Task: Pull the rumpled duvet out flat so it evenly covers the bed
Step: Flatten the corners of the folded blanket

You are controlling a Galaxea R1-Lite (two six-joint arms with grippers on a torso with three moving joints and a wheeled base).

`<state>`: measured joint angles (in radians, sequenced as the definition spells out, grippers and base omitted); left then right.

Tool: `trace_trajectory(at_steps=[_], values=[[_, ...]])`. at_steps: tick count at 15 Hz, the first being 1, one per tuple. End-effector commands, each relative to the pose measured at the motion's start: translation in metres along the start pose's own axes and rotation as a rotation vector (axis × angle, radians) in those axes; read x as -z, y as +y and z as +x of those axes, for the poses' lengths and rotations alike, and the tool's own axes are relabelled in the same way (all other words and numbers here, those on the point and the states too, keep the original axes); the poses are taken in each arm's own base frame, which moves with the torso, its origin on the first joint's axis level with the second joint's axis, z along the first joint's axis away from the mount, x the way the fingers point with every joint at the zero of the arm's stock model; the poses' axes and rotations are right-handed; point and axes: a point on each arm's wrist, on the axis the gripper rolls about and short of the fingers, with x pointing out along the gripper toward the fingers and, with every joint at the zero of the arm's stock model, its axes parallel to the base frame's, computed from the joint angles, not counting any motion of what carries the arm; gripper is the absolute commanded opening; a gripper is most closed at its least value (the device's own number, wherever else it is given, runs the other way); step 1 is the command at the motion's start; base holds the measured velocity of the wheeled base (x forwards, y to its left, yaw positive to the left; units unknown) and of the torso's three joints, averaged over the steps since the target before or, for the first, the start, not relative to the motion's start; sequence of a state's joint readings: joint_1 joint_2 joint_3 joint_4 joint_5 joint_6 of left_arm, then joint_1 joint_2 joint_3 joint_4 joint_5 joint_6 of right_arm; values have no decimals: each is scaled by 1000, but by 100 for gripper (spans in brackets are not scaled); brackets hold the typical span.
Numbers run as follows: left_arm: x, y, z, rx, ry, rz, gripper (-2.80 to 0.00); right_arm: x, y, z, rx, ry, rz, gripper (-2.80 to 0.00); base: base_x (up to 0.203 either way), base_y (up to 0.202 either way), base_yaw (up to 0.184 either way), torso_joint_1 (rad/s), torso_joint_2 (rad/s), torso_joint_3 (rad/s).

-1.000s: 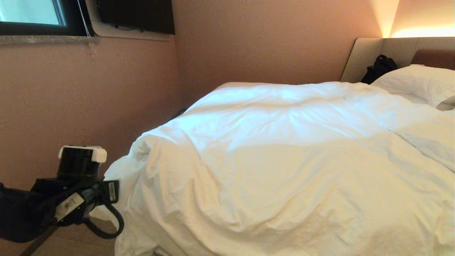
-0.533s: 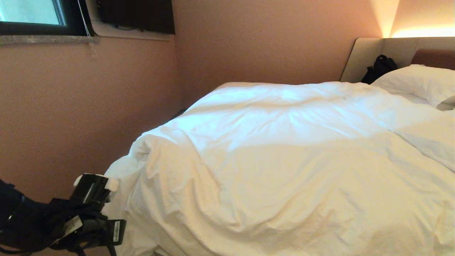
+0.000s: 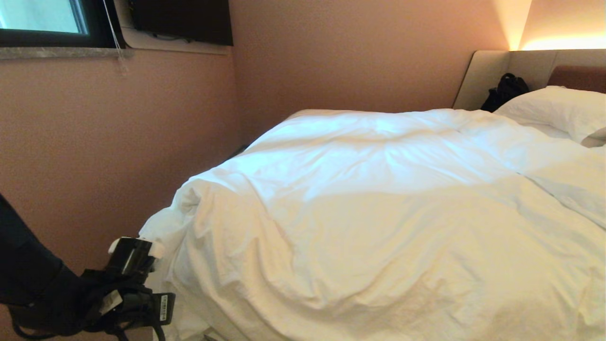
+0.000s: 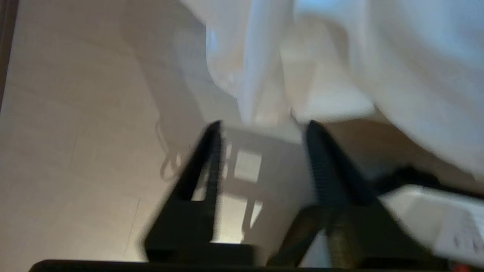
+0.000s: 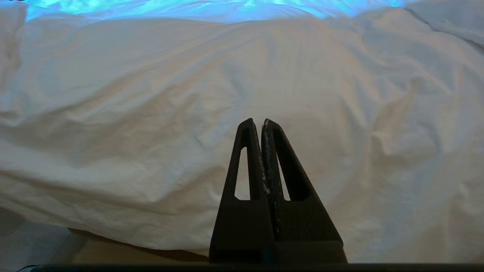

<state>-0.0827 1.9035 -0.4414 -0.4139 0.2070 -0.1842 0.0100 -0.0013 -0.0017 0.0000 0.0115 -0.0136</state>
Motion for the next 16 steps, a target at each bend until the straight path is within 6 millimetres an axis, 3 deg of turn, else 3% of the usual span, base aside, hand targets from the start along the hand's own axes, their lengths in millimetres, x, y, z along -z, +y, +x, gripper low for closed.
trace_trajectory(at_steps=[1,16], values=[[7,-4,29,5,-59,-5,0,0,0,0,-2,1,0,-280,0,0,0,0,0,0],[5,-1,88,-19,-179,30,0,0,0,0,0,1,0,-280,0,0,0,0,0,0]])
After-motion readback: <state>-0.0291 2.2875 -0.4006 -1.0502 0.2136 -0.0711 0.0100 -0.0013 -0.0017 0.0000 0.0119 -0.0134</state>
